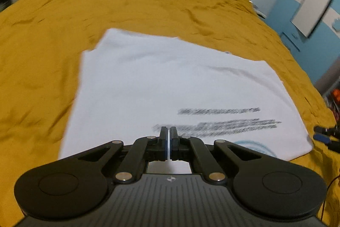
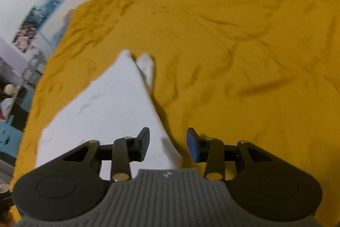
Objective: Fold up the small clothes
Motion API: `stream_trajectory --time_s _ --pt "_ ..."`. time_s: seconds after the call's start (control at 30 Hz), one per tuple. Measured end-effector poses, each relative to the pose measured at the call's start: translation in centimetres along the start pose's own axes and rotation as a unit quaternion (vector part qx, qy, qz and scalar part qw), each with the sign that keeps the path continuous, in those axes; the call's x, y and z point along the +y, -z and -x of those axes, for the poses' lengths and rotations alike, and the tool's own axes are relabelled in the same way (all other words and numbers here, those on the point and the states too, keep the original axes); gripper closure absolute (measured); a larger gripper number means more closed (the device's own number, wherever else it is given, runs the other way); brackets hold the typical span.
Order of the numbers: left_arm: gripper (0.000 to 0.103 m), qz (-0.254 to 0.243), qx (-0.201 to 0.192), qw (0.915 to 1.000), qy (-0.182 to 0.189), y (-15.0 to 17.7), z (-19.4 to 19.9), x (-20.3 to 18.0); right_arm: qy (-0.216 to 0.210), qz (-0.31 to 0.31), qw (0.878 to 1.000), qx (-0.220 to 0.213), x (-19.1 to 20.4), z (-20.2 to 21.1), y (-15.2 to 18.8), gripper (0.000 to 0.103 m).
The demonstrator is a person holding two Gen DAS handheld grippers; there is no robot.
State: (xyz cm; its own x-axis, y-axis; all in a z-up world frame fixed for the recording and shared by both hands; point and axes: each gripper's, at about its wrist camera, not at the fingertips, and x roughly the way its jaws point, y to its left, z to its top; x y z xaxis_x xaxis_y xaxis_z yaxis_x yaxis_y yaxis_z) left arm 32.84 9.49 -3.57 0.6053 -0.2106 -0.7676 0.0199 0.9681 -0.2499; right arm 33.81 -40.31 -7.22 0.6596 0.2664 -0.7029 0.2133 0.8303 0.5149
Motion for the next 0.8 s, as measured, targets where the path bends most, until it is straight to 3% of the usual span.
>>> stream_trajectory --time_s 0.23,0.33,0.67,0.8 --pt "0.103 -0.020 0.002 0.9990 0.039 -3.4 -4.1 -4.2 -0.051 -0.016 0.998 -0.014 -0.2 -3.7 -3.8 0.060" --pt "0.103 -0.029 0.007 0.9986 0.044 -4.6 -6.1 -5.8 -0.079 -0.027 0.996 -0.010 0.1 -6.1 -5.1 0.051" --pt "0.103 -0.041 0.029 0.9983 0.027 -7.4 -12.1 -8.5 -0.106 -0.067 0.992 0.005 -1.0 -13.6 -7.3 0.051" --pt "0.103 -0.043 0.032 0.9984 0.017 -8.3 -14.3 -9.2 -0.127 -0.084 0.988 0.008 -1.5 -15.2 -7.9 0.059"
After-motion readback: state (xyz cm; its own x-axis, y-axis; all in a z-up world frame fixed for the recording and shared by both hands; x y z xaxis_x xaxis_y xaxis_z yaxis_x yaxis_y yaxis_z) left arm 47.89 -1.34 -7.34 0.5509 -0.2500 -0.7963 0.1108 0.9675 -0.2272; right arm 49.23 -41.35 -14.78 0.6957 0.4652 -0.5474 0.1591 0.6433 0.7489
